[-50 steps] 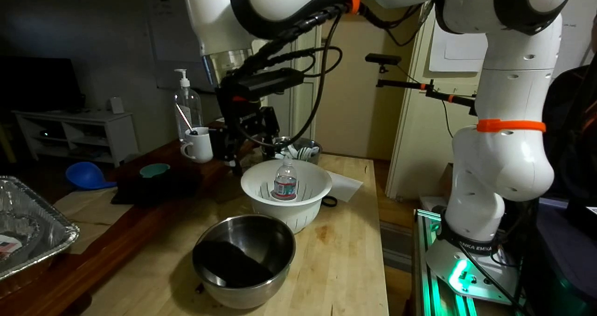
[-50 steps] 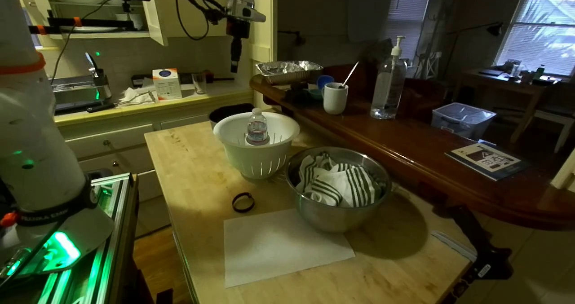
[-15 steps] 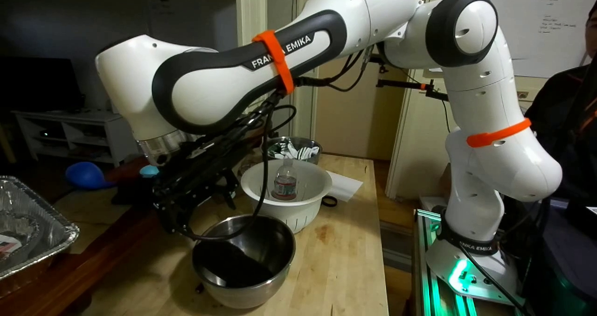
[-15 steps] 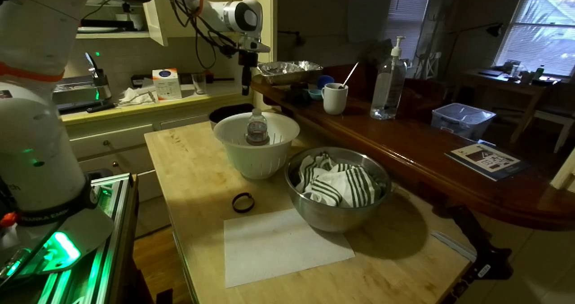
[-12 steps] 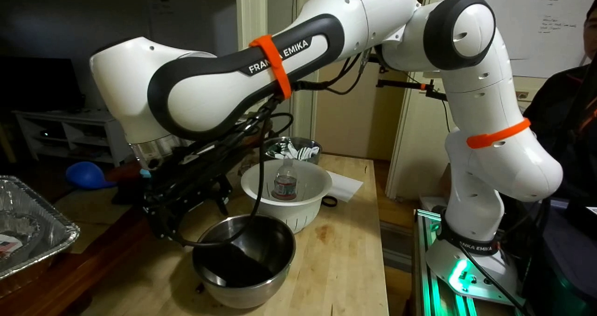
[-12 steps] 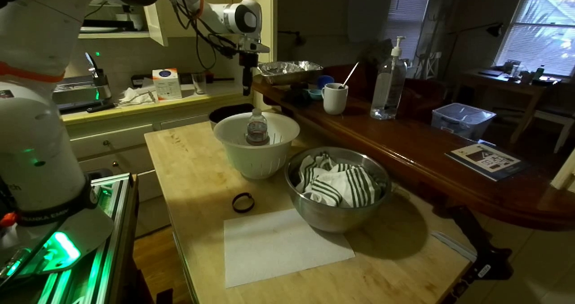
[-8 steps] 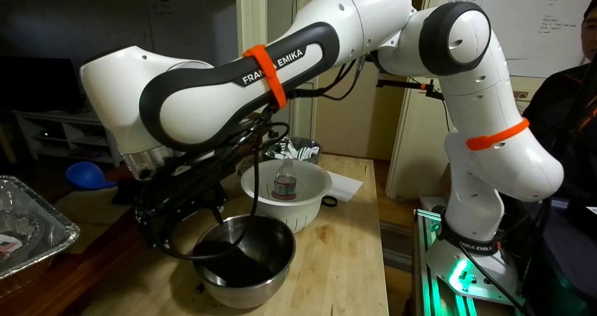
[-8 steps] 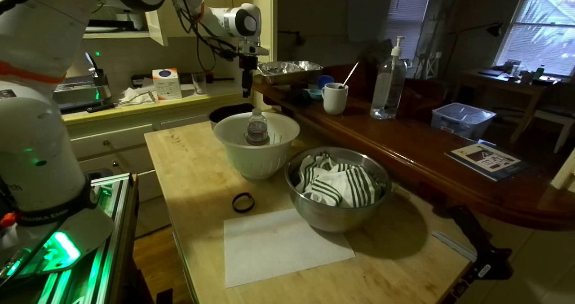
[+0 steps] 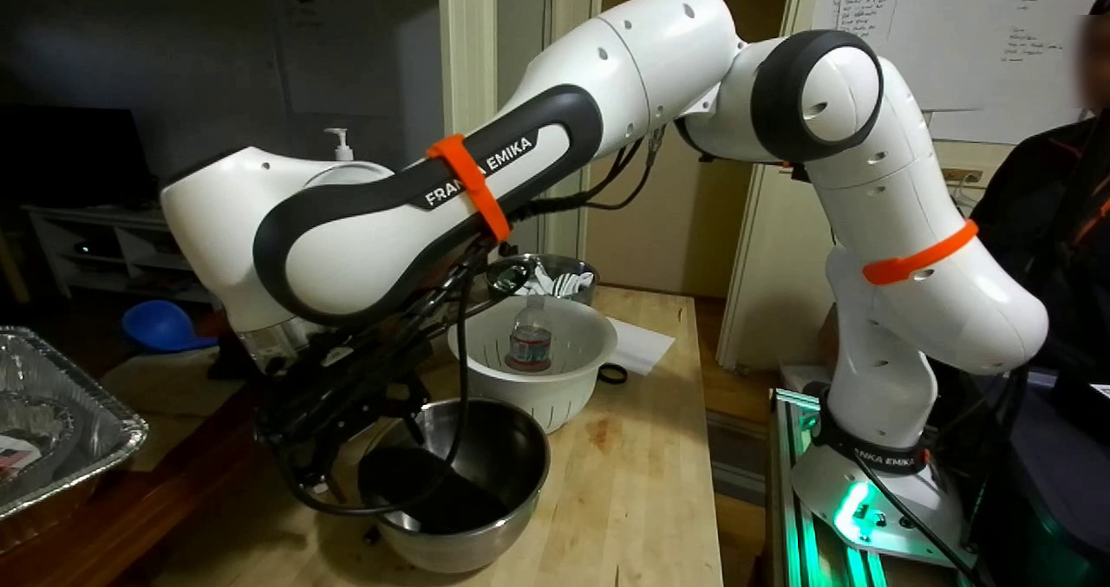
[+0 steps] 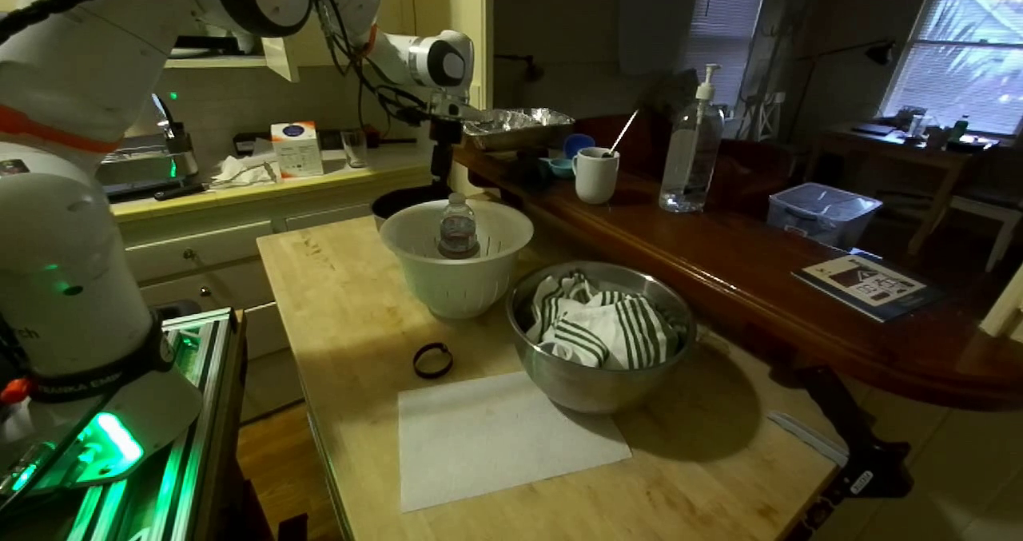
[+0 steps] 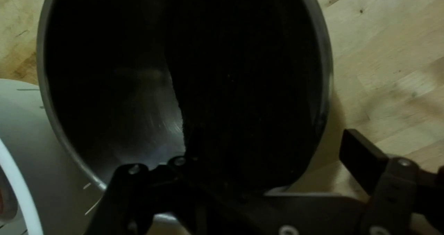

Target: Pick up the black object from the silver bowl and put it on the ball that is on the far right

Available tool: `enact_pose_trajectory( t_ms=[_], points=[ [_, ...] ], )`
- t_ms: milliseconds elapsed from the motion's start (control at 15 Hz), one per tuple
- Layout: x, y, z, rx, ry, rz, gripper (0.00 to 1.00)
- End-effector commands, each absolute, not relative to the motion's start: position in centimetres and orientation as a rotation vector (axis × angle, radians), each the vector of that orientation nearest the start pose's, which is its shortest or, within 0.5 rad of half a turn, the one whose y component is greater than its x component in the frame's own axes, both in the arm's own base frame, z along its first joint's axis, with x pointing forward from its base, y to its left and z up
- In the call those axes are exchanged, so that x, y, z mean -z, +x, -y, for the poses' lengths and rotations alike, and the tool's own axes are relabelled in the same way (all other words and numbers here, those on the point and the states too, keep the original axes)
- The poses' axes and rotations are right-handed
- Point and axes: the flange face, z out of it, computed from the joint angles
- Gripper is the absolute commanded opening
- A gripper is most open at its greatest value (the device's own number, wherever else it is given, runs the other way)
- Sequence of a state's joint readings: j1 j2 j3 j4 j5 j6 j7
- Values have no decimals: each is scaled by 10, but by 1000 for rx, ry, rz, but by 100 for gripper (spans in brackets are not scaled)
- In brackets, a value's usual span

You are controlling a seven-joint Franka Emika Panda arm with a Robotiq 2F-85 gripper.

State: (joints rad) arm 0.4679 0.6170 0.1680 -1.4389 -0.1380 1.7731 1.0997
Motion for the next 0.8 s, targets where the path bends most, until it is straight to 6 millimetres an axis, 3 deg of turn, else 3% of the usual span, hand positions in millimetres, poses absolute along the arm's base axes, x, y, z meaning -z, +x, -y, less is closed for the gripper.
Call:
enact_pose_trajectory(
  t_ms=[0, 733],
  points=[
    [-307, 568, -382, -323, -3259, -786, 100],
    [-328, 554, -372, -319, -3195, -962, 100]
  ],
)
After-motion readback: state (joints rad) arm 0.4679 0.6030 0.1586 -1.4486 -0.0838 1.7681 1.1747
